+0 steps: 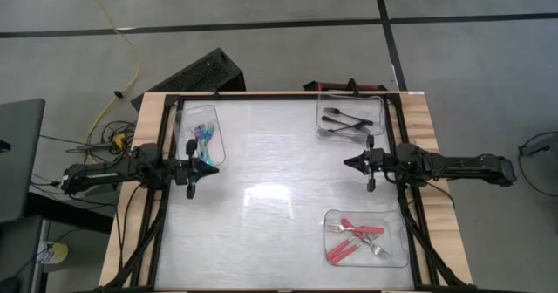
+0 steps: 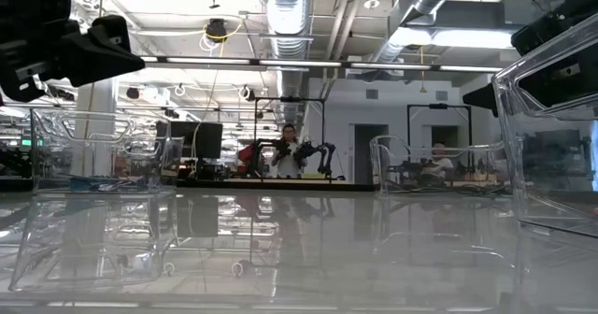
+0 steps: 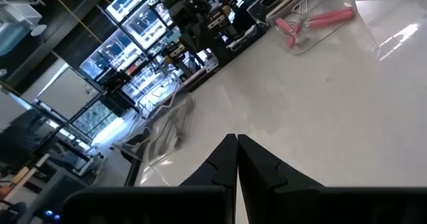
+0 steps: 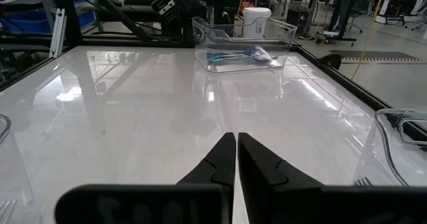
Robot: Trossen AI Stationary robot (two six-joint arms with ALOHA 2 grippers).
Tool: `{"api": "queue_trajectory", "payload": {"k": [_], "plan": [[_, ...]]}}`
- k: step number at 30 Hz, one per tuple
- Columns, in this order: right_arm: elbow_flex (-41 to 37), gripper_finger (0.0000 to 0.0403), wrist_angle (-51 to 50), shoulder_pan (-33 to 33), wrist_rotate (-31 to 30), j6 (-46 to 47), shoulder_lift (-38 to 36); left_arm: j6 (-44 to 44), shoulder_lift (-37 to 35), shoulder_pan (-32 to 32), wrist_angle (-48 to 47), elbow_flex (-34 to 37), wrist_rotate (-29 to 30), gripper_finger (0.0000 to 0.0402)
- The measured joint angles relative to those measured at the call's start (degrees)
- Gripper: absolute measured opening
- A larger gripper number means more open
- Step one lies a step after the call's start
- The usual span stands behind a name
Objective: Sort silverware by color (type)
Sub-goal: Return to Home Position
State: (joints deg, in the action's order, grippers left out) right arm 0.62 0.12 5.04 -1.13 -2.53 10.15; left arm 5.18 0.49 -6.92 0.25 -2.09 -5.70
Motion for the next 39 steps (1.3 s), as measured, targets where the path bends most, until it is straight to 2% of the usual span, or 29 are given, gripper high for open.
{"api": "queue_trajectory", "payload": {"k": [8,39], "plan": [[0.0,0.0044,0.0,0.0,0.0,0.0,0.0,0.1,0.0,0.0,0.0,0.0,2.0,0.0],[0.0,0.0044,0.0,0.0,0.0,0.0,0.0,1.5,0.0,0.0,0.0,0.0,2.0,0.0]]}}
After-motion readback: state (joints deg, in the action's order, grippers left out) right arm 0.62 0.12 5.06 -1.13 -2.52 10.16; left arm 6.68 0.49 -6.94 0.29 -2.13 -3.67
